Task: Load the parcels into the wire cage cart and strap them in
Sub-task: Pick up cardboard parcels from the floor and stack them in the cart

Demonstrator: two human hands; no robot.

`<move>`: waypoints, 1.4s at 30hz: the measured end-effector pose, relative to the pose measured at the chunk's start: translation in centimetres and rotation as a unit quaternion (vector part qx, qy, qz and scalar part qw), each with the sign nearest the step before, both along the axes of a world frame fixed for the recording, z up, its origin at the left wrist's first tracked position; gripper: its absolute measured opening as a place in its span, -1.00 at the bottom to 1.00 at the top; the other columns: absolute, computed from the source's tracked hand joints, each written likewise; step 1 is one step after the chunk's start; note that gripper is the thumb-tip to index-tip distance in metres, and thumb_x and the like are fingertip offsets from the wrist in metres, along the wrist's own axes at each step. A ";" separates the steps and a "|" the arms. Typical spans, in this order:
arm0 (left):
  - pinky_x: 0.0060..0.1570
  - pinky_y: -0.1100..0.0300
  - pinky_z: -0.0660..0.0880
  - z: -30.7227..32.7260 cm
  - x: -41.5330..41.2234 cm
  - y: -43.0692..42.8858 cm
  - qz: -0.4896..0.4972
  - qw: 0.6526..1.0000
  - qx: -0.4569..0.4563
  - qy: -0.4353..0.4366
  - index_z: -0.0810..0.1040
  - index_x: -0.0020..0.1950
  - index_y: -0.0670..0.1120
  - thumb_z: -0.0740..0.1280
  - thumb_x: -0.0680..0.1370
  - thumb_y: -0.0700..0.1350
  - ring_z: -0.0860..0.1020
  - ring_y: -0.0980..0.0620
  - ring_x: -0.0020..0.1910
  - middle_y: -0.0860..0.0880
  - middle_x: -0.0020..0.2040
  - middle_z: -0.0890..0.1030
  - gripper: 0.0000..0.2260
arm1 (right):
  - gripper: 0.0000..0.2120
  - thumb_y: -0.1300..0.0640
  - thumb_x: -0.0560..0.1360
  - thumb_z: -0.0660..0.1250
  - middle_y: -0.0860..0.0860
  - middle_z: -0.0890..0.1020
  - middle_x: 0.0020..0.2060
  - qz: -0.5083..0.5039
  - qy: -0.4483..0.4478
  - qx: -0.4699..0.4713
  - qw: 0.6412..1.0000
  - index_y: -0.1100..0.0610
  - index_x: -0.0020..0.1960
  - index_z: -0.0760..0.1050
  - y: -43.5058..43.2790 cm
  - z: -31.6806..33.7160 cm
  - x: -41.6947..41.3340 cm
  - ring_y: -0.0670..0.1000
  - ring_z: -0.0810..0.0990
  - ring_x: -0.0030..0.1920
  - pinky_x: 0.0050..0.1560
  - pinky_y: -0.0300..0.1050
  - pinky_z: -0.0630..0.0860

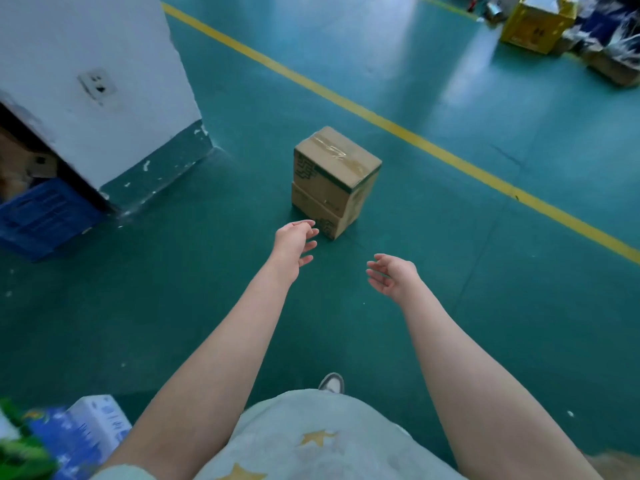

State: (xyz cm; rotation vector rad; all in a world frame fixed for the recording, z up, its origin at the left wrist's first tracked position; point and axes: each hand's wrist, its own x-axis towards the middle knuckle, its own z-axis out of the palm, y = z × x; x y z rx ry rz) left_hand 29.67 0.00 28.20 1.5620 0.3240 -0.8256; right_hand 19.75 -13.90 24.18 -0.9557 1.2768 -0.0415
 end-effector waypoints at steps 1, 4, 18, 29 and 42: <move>0.00 0.11 0.43 0.1 0.4 -1.3 0.002 1.000 -0.002 -0.001 0.49 -0.12 0.01 0.13 0.58 -0.25 0.51 0.05 -0.10 0.05 -0.11 0.56 -0.78 | -0.85 0.31 0.57 0.18 0.08 0.56 -0.26 -0.005 -0.001 -0.005 1.000 0.20 0.09 0.46 -1.6 0.1 0.3 0.02 0.54 -0.27 -0.03 -0.07 0.49; 0.00 0.09 0.43 -0.3 1.6 -5.1 0.011 1.000 0.000 0.006 0.50 -0.09 0.00 0.14 0.57 -0.25 0.52 0.03 -0.04 0.03 -0.06 0.57 -0.79 | -0.86 0.33 0.57 0.16 0.08 0.57 -0.25 -0.002 -0.005 -0.004 1.000 0.20 0.02 0.47 -5.6 0.4 1.4 0.01 0.54 -0.26 -0.02 -0.08 0.48; 0.00 0.08 0.43 -4.1 10.8 -17.8 0.042 0.997 0.033 0.050 0.50 0.05 -0.04 0.13 0.58 -0.27 0.52 0.01 0.01 0.03 -0.06 0.57 -0.79 | -0.85 0.34 0.58 0.16 0.09 0.57 -0.24 0.022 0.009 0.024 0.999 0.21 0.07 0.46 -18.3 -1.8 12.1 0.01 0.55 -0.24 0.00 -0.09 0.49; 0.01 0.10 0.44 -6.9 22.1 -27.5 0.045 0.992 0.096 0.068 0.50 0.05 -0.04 0.10 0.58 -0.24 0.51 0.03 -0.02 0.00 0.02 0.56 -0.78 | -0.85 0.32 0.57 0.17 0.07 0.57 -0.27 0.088 0.054 0.015 0.995 0.20 0.01 0.50 -27.8 -4.6 25.5 0.00 0.55 -0.27 -0.15 -0.11 0.51; 0.04 0.12 0.38 -21.0 28.8 -34.6 0.055 0.970 0.196 0.134 0.43 0.23 -0.01 0.14 0.58 -0.19 0.42 0.00 0.11 0.02 0.12 0.44 -0.75 | -0.66 0.18 0.53 0.25 0.07 0.47 0.18 0.253 0.154 -0.096 0.950 0.12 0.30 0.38 -36.4 -18.8 35.4 0.07 0.46 -0.01 -0.10 -0.10 0.45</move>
